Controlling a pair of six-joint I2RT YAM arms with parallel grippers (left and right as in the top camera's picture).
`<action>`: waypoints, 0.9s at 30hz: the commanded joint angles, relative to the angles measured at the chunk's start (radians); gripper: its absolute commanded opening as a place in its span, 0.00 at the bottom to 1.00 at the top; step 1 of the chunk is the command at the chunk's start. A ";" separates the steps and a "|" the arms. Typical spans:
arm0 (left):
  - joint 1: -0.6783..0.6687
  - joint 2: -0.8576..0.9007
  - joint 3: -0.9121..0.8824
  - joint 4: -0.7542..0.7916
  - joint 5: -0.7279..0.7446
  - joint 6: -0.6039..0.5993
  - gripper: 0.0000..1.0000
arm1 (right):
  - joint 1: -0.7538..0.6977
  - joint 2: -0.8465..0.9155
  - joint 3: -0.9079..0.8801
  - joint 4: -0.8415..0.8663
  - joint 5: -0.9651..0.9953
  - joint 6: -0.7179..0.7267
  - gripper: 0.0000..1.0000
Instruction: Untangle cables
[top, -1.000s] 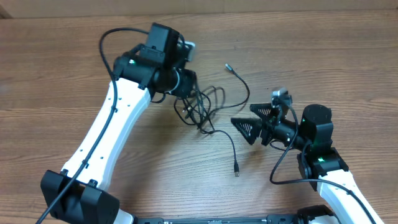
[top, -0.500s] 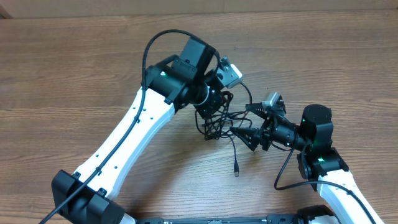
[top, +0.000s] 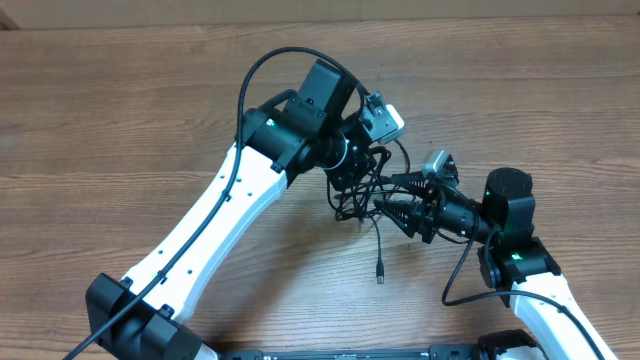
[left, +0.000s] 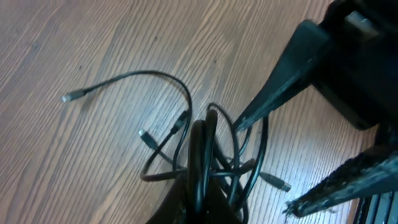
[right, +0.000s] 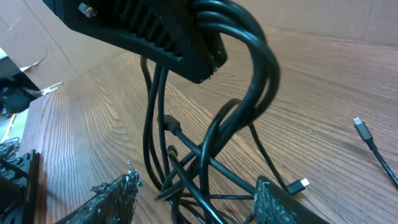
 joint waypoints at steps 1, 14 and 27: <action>-0.018 -0.004 0.020 0.018 0.054 0.004 0.04 | -0.003 -0.010 0.008 0.001 -0.010 -0.005 0.57; -0.021 -0.004 0.020 0.030 0.102 0.004 0.04 | -0.003 -0.010 0.008 0.001 -0.010 -0.005 0.28; -0.021 -0.004 0.020 0.047 0.173 -0.003 0.04 | -0.003 -0.010 0.008 0.001 -0.010 -0.005 0.28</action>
